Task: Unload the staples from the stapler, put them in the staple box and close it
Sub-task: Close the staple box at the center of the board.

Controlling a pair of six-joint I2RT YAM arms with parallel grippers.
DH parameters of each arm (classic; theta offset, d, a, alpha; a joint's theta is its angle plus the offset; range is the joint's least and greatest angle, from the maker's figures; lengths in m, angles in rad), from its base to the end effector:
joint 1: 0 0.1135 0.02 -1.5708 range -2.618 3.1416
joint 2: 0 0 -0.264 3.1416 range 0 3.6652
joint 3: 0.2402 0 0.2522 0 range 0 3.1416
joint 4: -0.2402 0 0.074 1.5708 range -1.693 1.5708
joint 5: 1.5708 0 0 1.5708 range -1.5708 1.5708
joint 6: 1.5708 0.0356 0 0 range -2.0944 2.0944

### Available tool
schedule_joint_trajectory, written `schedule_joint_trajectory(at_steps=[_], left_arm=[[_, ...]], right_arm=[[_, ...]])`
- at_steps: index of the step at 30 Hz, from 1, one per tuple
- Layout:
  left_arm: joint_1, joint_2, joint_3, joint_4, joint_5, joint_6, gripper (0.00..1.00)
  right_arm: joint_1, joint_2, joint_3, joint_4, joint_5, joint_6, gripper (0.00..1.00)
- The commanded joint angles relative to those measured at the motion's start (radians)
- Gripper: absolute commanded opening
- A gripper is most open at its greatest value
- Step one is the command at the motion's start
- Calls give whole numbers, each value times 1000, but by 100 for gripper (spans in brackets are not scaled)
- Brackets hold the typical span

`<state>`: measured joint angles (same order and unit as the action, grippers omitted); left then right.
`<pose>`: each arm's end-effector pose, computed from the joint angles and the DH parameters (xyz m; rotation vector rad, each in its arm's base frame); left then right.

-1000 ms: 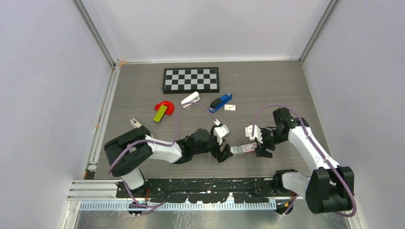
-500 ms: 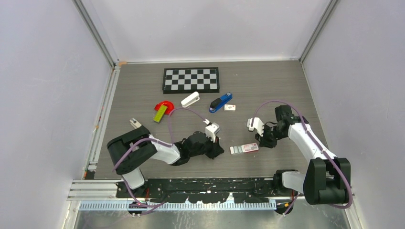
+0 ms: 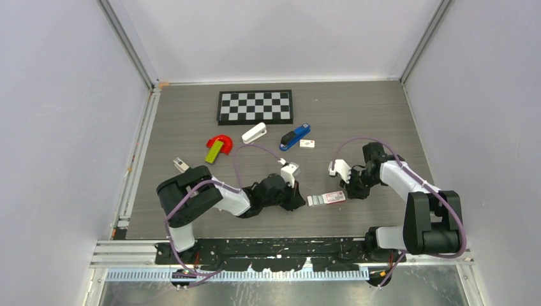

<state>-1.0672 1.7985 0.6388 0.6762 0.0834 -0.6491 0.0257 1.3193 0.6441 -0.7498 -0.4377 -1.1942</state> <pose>0.1564 -0.2899 0.1192 0.5242 2.1966 -1.0940 0.1980 0.0202 0.1578 -1.6136 2.2309 0.3998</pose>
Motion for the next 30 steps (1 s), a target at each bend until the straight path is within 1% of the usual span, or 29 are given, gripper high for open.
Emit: schedule_joint_trajectory(at_steps=[1,8,20,30], left_arm=[[-10,30,27,-29,11,-24,4],[-14,52,51,-48,20,-24,3],[-16,65,63,-49,30,-29,3],[-16,71,65,-50,33,-30,3]], right_arm=[[32,20,3,29,12,20,19],[89,49,4,32,53,23,19],[154,61,25,-29,82,3,19],[217,97,67,-46,102,56,19]])
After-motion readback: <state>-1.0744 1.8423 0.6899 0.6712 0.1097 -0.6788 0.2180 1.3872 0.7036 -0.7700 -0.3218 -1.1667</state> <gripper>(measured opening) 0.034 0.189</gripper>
